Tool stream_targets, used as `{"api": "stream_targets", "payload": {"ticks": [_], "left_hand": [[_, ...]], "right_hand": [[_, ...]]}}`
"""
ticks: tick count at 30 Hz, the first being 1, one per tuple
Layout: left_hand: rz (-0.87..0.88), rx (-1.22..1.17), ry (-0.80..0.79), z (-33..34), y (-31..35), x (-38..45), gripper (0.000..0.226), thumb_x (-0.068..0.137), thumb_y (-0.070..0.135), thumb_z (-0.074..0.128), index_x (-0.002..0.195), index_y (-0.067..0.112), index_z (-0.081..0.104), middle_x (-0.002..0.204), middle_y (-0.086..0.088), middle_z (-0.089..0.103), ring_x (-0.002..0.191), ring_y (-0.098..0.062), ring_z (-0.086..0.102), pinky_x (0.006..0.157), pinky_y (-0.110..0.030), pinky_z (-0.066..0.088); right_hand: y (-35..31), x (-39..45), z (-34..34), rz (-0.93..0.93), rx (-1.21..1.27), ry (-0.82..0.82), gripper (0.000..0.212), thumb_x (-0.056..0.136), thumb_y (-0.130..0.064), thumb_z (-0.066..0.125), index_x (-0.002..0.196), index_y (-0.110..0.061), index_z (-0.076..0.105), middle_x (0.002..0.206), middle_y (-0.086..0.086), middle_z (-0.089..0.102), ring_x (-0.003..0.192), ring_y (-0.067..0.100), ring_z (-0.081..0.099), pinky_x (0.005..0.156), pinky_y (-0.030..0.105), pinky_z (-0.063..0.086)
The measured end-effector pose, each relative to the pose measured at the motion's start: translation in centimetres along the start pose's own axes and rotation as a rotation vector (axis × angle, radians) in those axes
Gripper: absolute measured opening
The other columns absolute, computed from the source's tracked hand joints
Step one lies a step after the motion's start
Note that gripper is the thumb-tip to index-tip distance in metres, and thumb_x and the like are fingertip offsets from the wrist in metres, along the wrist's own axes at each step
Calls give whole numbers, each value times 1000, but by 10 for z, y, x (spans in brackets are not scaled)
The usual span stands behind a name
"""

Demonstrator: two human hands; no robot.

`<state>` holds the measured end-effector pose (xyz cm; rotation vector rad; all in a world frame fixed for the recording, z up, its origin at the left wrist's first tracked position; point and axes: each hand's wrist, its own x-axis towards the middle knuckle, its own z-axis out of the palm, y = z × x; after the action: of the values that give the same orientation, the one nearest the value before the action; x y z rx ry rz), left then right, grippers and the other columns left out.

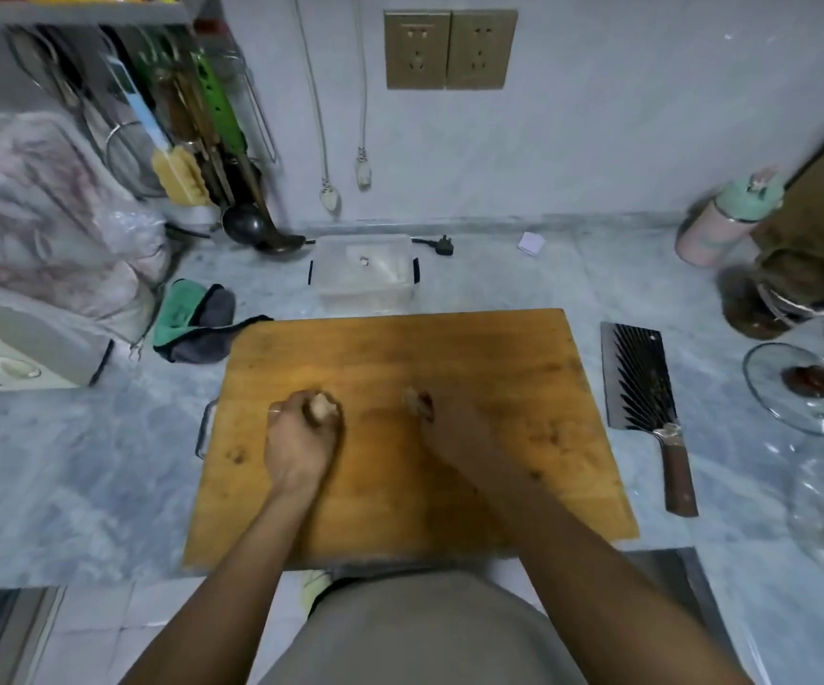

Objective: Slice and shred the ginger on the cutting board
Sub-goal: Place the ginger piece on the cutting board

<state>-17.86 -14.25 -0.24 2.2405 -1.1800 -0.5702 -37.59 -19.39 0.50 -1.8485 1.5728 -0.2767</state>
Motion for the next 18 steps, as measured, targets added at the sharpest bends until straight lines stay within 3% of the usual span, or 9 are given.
{"api": "stream_targets", "payload": {"ticks": [4,8,13,16,18], "left_hand": [[17,-2,-23,-1,-8,4,41,88,25,72,127,17,63,119,-15,60,101,-33,61,85,-31,47],[30,-37,18,-1,-11,2,42,89,21,71,129,17,61,123,-12,57,105,-30,59,91,-32,46],[81,23,-99,5,-18,-5,50,88,18,71,136,20,54,129,-12,53,116,-30,54,96,-34,47],[148,34,-5,4,-12,-18,52,89,18,69,137,20,52,137,-8,48,128,-27,41,105,-41,43],[276,-2,40,3,-1,-28,43,91,16,67,133,16,57,135,-6,49,125,-22,44,105,-36,42]], "right_hand": [[-16,8,6,-102,-98,-69,19,96,-16,58,114,-13,65,116,10,66,109,29,62,93,37,51],[-17,12,12,-113,-127,-63,41,101,-21,57,141,-15,50,139,8,54,125,27,51,104,37,42],[-7,9,11,-90,-71,-162,49,101,-14,54,148,-11,41,149,11,42,131,26,45,104,32,39],[9,-1,-2,-17,58,-108,60,98,-21,63,152,-14,39,152,7,42,137,24,43,110,33,37],[27,-10,-15,25,102,-8,55,96,-24,68,146,-13,47,144,7,53,131,22,50,106,31,40]]}}
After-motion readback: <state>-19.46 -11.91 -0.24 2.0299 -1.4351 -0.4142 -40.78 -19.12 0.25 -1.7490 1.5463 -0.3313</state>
